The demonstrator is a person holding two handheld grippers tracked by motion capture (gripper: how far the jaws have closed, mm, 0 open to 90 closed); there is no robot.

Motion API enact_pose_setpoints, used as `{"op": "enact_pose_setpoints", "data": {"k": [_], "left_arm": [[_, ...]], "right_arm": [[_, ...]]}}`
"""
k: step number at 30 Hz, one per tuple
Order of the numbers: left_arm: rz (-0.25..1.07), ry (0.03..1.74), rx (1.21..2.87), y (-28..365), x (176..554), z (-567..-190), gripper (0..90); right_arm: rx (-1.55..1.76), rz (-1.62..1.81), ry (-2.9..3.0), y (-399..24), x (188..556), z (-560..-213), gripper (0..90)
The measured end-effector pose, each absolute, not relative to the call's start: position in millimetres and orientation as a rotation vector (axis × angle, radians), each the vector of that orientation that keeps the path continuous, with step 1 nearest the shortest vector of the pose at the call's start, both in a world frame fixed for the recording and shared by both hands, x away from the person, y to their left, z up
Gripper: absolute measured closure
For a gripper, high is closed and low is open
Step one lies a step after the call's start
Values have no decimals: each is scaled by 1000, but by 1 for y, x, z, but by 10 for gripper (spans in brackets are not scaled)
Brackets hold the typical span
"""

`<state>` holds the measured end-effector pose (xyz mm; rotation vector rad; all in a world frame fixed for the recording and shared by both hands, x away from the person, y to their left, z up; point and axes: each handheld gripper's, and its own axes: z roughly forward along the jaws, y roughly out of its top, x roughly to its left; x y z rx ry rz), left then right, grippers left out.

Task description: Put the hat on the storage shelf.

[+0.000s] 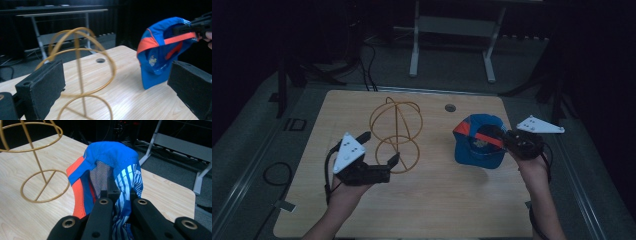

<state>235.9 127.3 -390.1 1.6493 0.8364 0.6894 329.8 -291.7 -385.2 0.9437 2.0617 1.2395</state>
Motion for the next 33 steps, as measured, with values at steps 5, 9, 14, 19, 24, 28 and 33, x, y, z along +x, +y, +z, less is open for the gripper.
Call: {"op": "enact_pose_setpoints", "data": {"k": [5,9,14,19,24,28,33], "left_arm": [[669,783,1681,106,245,-384,18],[633,730,1692,82,258,-377,36],[584,677,1722,56,272,-369,44],[551,640,1760,30,287,-364,48],[520,616,1767,12,297,-362,64],[503,606,1783,0,305,-362,65],[488,587,1796,-10,312,-361,65]], "right_arm": [[921,1247,2070,-290,322,-383,893],[891,1258,2074,-286,315,-379,893],[863,1265,2085,-281,311,-376,893],[846,1275,2087,-278,309,-372,893],[817,1283,2091,-275,305,-366,894],[786,1290,2088,-273,300,-359,893],[758,1299,2087,-272,295,-353,893]]}}
